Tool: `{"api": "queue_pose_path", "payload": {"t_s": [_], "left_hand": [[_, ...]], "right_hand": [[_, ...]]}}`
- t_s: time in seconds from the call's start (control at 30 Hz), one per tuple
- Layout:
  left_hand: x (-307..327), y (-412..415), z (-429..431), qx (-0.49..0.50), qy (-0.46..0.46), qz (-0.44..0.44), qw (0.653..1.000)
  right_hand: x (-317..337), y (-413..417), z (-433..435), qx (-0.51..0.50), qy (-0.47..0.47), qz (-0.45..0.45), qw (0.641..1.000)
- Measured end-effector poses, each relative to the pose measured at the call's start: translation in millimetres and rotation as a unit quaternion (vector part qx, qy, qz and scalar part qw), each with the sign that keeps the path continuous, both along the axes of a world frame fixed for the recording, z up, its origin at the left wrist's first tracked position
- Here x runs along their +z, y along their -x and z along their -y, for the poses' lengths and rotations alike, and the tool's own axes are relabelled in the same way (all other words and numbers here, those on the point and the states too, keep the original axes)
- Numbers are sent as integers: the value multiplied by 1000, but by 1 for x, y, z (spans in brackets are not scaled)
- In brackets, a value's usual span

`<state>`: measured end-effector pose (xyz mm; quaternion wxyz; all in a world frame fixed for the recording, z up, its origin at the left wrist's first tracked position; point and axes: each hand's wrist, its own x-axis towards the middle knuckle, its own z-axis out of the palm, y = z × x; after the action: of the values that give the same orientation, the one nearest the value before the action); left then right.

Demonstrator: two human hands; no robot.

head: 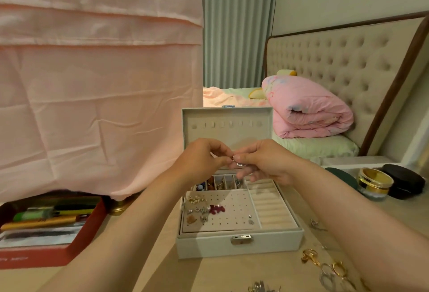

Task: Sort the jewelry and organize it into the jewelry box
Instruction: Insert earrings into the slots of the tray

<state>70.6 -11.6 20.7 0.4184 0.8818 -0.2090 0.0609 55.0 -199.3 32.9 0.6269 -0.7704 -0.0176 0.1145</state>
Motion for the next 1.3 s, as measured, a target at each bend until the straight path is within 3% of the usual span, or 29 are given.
{"api": "queue_pose_path", "payload": {"t_s": [0.17,0.3,0.4,0.83,1.13,1.3], "left_hand": [[-18,-12,-1,-17,-163,32,986],[-26,-18,0,-52,-286,112,950],[-30,-20,-2,-70,-317,125,937],[-26,-25,-16,-37,-252,90,963],[-16,0,-47,43,-114,222,967],[-30,5,-57,105,-60,155,980]], "right_hand": [[-8,-20,1,-7,196,47,979],[-8,-31,0,14,260,83,962],[-7,-37,3,19,281,106,954],[-9,-40,4,56,354,116,926],[-1,-38,-26,78,310,149,936],[6,-46,-40,110,317,159,929]]}}
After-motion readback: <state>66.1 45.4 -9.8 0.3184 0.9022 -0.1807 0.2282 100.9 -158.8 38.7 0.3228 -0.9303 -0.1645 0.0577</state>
